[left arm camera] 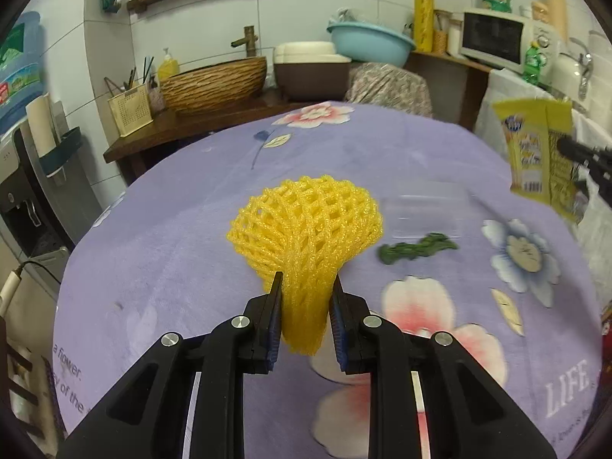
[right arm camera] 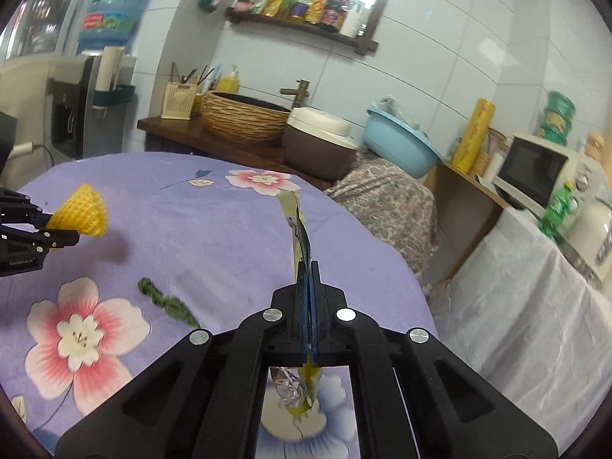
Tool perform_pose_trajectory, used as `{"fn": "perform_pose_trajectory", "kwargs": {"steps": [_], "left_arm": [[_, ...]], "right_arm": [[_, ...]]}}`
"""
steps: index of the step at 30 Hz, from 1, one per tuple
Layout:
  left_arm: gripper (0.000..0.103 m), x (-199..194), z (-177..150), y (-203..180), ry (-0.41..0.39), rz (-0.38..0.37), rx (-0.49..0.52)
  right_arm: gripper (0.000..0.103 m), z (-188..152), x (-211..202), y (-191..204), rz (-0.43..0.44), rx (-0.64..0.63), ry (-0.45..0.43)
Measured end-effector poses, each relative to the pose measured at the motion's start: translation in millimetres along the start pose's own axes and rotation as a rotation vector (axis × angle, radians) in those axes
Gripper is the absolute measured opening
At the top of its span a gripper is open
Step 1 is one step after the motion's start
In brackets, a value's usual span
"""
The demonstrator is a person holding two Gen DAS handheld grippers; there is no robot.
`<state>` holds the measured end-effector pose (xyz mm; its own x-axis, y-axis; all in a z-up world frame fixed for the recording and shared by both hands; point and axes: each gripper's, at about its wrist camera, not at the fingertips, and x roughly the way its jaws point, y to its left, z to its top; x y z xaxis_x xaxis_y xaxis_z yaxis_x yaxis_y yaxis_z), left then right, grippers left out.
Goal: Collect trash
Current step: 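Carry the yellow foam net and yellow snack packet toward the bin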
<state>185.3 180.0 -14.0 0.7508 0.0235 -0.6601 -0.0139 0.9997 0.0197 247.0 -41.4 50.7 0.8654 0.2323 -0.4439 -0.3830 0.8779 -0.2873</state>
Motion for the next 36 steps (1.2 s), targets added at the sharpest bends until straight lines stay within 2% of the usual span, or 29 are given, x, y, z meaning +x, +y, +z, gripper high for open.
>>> {"fn": "perform_pose_trajectory", "kwargs": {"steps": [4, 8, 14, 24, 28, 36], "left_arm": [[0.022, -24.4, -7.3, -29.0, -0.039, -0.052, 0.025], [0.022, -50.0, -13.3, -72.0, -0.075, -0.140, 0.066], [0.022, -76.1, -19.5, -143.3, -0.120, -0.267, 0.144], [0.022, -79.3, -25.1, -233.2, -0.120, -0.434, 0.220], [0.022, -79.7, -27.2, -264.0, -0.142, -0.449, 0.264], [0.022, -70.2, -34.6, -310.3, -0.106, -0.516, 0.284]], "right_arm": [[0.001, -24.1, -28.7, -18.1, 0.019, 0.074, 0.004], [0.001, -49.3, -58.8, -31.0, 0.033, 0.129, 0.003], [0.001, -84.3, -98.9, -55.0, 0.003, 0.199, -0.008], [0.001, -143.3, -153.3, -96.4, -0.131, 0.329, -0.017], [0.002, -163.9, -165.6, -113.3, -0.203, 0.379, 0.000], [0.002, -221.1, -162.3, -143.0, -0.299, 0.501, 0.089]]}}
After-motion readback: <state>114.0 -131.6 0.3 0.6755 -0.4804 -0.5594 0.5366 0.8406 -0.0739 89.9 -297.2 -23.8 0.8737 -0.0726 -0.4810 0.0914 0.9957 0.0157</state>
